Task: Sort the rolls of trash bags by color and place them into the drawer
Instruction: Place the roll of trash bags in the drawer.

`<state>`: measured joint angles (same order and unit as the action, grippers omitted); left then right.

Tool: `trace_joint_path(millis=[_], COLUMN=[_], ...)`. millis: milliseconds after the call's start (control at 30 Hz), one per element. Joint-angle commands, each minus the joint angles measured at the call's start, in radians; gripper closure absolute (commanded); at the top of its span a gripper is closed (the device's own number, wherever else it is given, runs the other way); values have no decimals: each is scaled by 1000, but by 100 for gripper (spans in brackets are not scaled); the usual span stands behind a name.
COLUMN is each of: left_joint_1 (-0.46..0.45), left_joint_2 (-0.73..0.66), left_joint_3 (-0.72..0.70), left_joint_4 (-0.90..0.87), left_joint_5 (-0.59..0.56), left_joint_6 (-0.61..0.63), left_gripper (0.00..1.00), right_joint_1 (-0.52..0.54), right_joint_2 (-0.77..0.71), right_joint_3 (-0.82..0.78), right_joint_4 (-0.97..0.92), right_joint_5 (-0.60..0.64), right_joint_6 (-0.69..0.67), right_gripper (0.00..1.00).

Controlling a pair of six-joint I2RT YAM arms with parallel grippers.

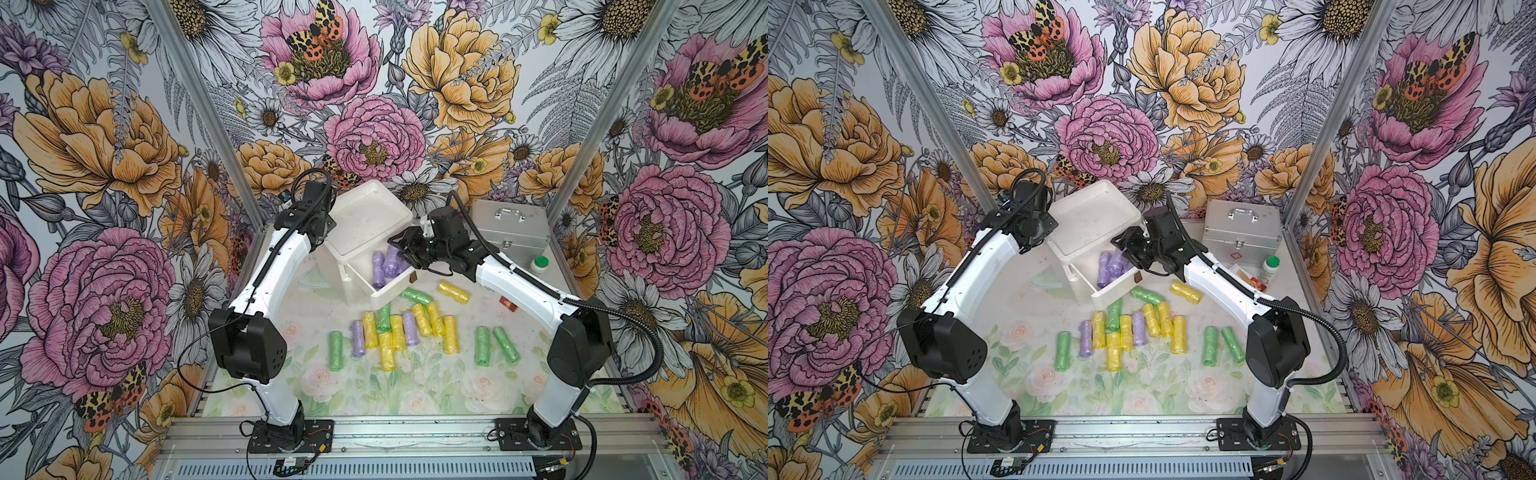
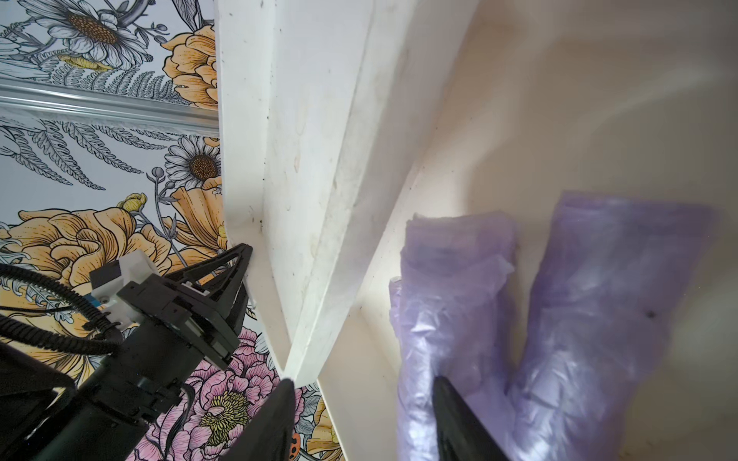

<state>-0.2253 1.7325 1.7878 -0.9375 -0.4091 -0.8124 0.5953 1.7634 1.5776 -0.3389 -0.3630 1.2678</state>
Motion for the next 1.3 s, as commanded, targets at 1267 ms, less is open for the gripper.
trace_joint_path(millis=[1267], left_joint_1=[-4], left_joint_2=[-8], left_joint_3=[-35], left_joint_4=[-104], left_joint_5=[139], left_joint_6=[-63], left_gripper=[100], right_joint_1=[27], right_joint_2=[-344], right_joint_3=[-385], right_joint_4=[-150], right_joint_5=[167], right_joint_6=[-350], right_gripper=[45])
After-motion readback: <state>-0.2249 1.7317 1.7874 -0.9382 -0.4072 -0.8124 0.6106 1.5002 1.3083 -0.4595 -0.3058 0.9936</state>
